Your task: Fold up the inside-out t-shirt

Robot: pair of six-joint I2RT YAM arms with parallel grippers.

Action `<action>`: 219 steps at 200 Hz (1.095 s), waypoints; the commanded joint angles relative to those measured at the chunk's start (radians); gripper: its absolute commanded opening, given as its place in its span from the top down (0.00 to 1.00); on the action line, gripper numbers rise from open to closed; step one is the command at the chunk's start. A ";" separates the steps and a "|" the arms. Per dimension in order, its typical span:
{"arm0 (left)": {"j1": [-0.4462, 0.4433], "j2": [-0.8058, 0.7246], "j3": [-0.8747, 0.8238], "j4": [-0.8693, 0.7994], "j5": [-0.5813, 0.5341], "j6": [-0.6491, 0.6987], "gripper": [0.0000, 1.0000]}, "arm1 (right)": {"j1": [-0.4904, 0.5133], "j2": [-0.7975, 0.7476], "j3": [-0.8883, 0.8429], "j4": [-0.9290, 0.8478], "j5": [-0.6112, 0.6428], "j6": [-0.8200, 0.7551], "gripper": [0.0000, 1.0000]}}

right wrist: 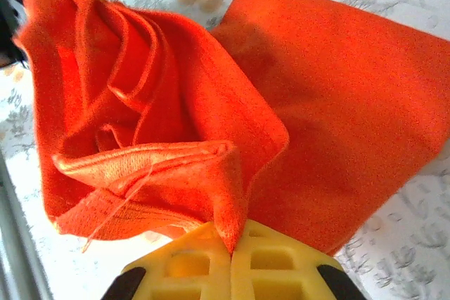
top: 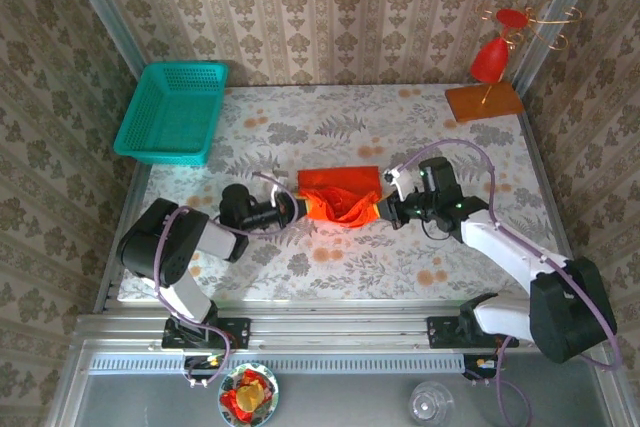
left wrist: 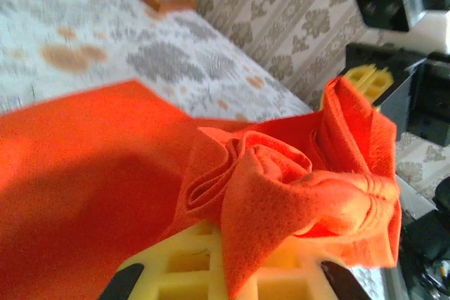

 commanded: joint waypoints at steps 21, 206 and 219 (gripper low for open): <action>-0.078 -0.064 -0.102 0.016 -0.108 -0.091 1.00 | 0.083 -0.045 -0.022 -0.092 0.057 0.045 1.00; 0.142 -0.049 0.444 -0.867 -0.084 0.147 1.00 | -0.090 0.469 0.471 -0.312 0.110 0.353 1.00; 0.155 -0.007 0.471 -0.860 -0.068 0.117 1.00 | -0.088 0.477 0.492 -0.321 0.108 0.355 1.00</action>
